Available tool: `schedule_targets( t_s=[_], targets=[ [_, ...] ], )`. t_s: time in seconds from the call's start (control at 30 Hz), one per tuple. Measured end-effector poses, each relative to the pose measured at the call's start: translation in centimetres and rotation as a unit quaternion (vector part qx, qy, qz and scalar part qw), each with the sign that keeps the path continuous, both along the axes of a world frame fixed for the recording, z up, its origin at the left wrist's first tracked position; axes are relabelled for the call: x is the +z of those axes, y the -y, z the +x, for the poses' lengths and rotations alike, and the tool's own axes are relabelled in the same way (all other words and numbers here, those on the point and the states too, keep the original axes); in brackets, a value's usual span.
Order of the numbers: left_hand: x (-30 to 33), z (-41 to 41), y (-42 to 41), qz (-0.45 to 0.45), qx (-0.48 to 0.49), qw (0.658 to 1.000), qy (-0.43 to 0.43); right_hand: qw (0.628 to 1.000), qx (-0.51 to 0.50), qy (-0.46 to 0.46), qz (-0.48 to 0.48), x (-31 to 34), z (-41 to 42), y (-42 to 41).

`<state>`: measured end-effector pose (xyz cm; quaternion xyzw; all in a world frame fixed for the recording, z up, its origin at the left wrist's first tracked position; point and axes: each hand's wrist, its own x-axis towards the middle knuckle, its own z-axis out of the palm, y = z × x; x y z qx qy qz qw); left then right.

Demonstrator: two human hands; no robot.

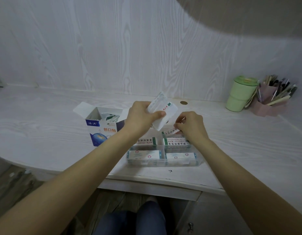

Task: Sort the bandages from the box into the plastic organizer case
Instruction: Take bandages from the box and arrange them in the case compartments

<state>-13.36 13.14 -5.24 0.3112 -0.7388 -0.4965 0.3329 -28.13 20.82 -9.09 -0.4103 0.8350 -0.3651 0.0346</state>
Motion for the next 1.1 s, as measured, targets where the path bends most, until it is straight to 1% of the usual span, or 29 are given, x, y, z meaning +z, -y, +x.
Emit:
schedule_targets(
  t_s=[0.07, 0.17, 0.37, 0.5, 0.53, 0.57, 0.6, 0.63, 0.67, 0.7, 0.73, 0.77, 0.8, 0.87, 0.93, 1.03, 1.1],
  targets=[
    [0.0, 0.0, 0.0, -0.004, 0.001, 1.000, 0.004, 0.997, 0.002, -0.046, 0.057, -0.1, 0.0, 0.0],
    [0.1, -0.2, 0.0, -0.002, -0.001, 1.000, 0.001, 0.992, 0.009, -0.075, 0.102, 0.1, 0.2, -0.2],
    [0.2, -0.5, -0.3, 0.007, -0.010, 1.000, -0.009, 0.982, 0.037, -0.110, 0.146, 0.5, 0.1, 0.0],
    [0.2, -0.5, -0.2, 0.024, -0.007, 1.000, -0.015, 0.980, 0.082, -0.094, 0.157, 0.6, -0.4, 0.2],
    [0.2, -0.4, -0.2, 0.033, -0.006, 0.999, -0.018, 0.985, 0.085, -0.075, 0.133, 0.7, -0.5, 0.1],
    [0.2, -0.4, -0.1, 0.041, -0.005, 0.999, -0.021, 0.992, 0.079, -0.048, 0.086, 0.9, -0.6, -0.1],
    [0.1, -0.4, -0.1, 0.047, -0.003, 0.999, -0.024, 0.998, 0.066, -0.003, 0.018, 1.2, -0.5, -0.5],
    [0.1, -0.4, 0.0, 0.053, -0.003, 0.998, -0.027, 0.994, 0.054, 0.066, -0.064, 1.6, -0.4, -0.9],
    [0.0, -0.3, -0.1, 0.057, -0.005, 0.998, -0.028, 0.978, 0.052, 0.152, -0.136, 2.2, -0.3, -1.3],
    [-0.1, -0.4, -0.1, 0.060, -0.008, 0.998, -0.026, 0.952, 0.067, 0.239, -0.181, 2.8, -0.2, -1.8],
    [-0.1, -0.4, -0.2, 0.061, -0.012, 0.998, -0.020, 0.926, 0.094, 0.306, -0.201, 3.3, 0.0, -2.3],
    [-0.1, -0.4, -0.4, 0.059, -0.016, 0.998, -0.015, 0.912, 0.122, 0.339, -0.198, 3.6, 0.2, -2.6],
    [-0.1, -0.5, -0.5, 0.059, -0.021, 0.998, -0.012, 0.911, 0.144, 0.340, -0.183, 3.8, 0.4, -2.9],
    [-0.1, -0.6, -0.8, 0.060, -0.032, 0.998, -0.014, 0.925, 0.153, 0.310, -0.161, 4.1, 0.7, -3.1],
    [0.0, -0.6, -0.9, 0.060, -0.042, 0.997, -0.012, 0.930, 0.133, 0.297, -0.168, 4.2, 0.7, -3.1],
    [0.1, -0.4, -1.1, 0.059, -0.064, 0.996, -0.006, 0.926, 0.115, 0.307, -0.187, 4.2, 0.8, -3.2],
    [0.3, -0.3, -1.0, 0.059, -0.062, 0.996, -0.010, 0.926, 0.113, 0.303, -0.195, 4.1, 0.8, -3.2]
  ],
)
